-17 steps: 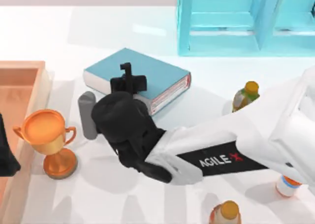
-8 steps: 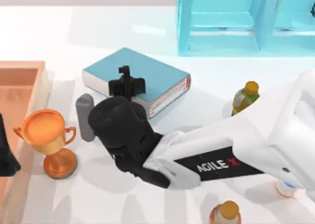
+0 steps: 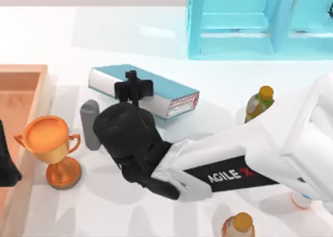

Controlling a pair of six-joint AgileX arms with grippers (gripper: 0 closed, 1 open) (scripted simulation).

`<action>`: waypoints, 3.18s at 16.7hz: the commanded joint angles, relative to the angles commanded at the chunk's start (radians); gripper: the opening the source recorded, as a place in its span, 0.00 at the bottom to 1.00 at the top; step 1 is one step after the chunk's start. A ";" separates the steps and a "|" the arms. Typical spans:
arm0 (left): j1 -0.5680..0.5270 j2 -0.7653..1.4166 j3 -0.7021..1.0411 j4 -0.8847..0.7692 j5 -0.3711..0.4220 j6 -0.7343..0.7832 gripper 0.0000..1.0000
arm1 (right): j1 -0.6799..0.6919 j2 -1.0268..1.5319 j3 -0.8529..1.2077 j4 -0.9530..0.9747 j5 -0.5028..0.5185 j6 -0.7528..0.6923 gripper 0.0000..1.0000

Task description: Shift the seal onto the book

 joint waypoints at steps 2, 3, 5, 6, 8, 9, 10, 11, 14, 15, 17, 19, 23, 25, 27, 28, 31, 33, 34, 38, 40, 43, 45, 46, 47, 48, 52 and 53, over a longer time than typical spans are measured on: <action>0.000 0.000 0.000 0.000 0.000 0.000 1.00 | 0.000 0.000 0.000 0.000 0.000 0.000 0.90; 0.000 0.000 0.000 0.000 0.000 0.000 1.00 | 0.000 0.000 0.000 0.000 0.000 0.000 0.98; 0.000 0.000 0.000 0.000 0.000 0.000 1.00 | 0.000 0.000 0.000 0.000 0.000 0.000 1.00; 0.000 0.000 0.000 0.000 0.000 0.000 1.00 | 0.000 0.000 0.000 0.000 0.000 0.000 1.00; 0.000 0.000 0.000 0.000 0.000 0.000 1.00 | 0.000 0.000 0.000 0.000 0.000 0.000 1.00; 0.000 0.000 0.000 0.000 0.000 0.000 1.00 | 0.000 0.000 0.000 0.000 0.000 0.000 1.00; 0.000 0.000 0.000 0.000 0.000 0.000 1.00 | 0.000 0.000 0.000 0.000 0.000 0.000 1.00; 0.000 0.000 0.000 0.000 0.000 0.000 1.00 | 0.000 0.000 0.000 0.000 0.000 0.000 1.00; 0.000 0.000 0.000 0.000 0.000 0.000 1.00 | -0.010 0.004 -0.005 -0.008 -0.004 0.011 1.00; 0.000 0.000 0.000 0.000 0.000 0.000 1.00 | -0.016 0.009 -0.011 -0.019 -0.010 0.025 1.00; 0.000 0.000 0.000 0.000 0.000 0.000 1.00 | -0.008 0.019 -0.031 -0.053 -0.019 0.062 1.00; 0.000 0.000 0.000 0.000 0.000 0.000 1.00 | 0.036 0.021 -0.057 -0.095 -0.007 0.104 1.00; 0.000 0.000 0.000 0.000 0.000 0.000 1.00 | 0.177 -0.029 -0.128 -0.187 0.092 0.196 1.00; 0.000 0.000 0.000 0.000 0.000 0.000 1.00 | 0.243 -0.082 -0.164 -0.227 0.164 0.246 1.00; 0.000 0.000 0.000 0.000 0.000 0.000 1.00 | 0.297 -0.141 -0.191 -0.257 0.232 0.292 1.00; 0.000 0.000 0.000 0.000 0.000 0.000 1.00 | 0.317 -0.165 -0.200 -0.266 0.259 0.311 1.00; 0.000 0.000 0.000 0.000 0.000 0.000 1.00 | 0.343 -0.196 -0.208 -0.274 0.291 0.333 1.00; 0.000 0.000 0.000 0.000 0.000 0.000 1.00 | 0.343 -0.196 -0.208 -0.274 0.291 0.333 1.00; 0.000 0.000 0.000 0.000 0.000 0.000 1.00 | 0.338 -0.192 -0.203 -0.274 0.288 0.331 1.00; 0.000 0.000 0.000 0.000 0.000 0.000 1.00 | 0.308 -0.240 -0.227 -0.276 0.241 0.366 1.00; 0.000 0.000 0.000 0.000 0.000 0.000 1.00 | 0.261 -0.315 -0.270 -0.288 0.184 0.400 1.00; 0.000 0.000 0.000 0.000 0.000 0.000 1.00 | 0.148 -0.484 -0.376 -0.326 0.087 0.461 1.00; 0.000 0.000 0.000 0.000 0.000 0.000 1.00 | 0.044 -0.637 -0.467 -0.358 0.006 0.519 1.00; 0.000 0.000 0.000 0.000 0.000 0.000 1.00 | -0.015 -0.726 -0.513 -0.372 -0.038 0.553 1.00; 0.000 0.000 0.000 0.000 0.000 0.000 1.00 | -0.077 -0.822 -0.557 -0.382 -0.083 0.592 1.00; 0.000 0.000 0.000 0.000 0.000 0.000 1.00 | -0.142 -0.922 -0.599 -0.388 -0.129 0.635 1.00; 0.000 0.000 0.000 0.000 0.000 0.000 1.00 | -0.428 -1.355 -0.782 -0.417 -0.330 0.828 1.00; 0.000 0.000 0.000 0.000 0.000 0.000 1.00 | -0.497 -1.476 -0.839 -0.434 -0.386 0.875 1.00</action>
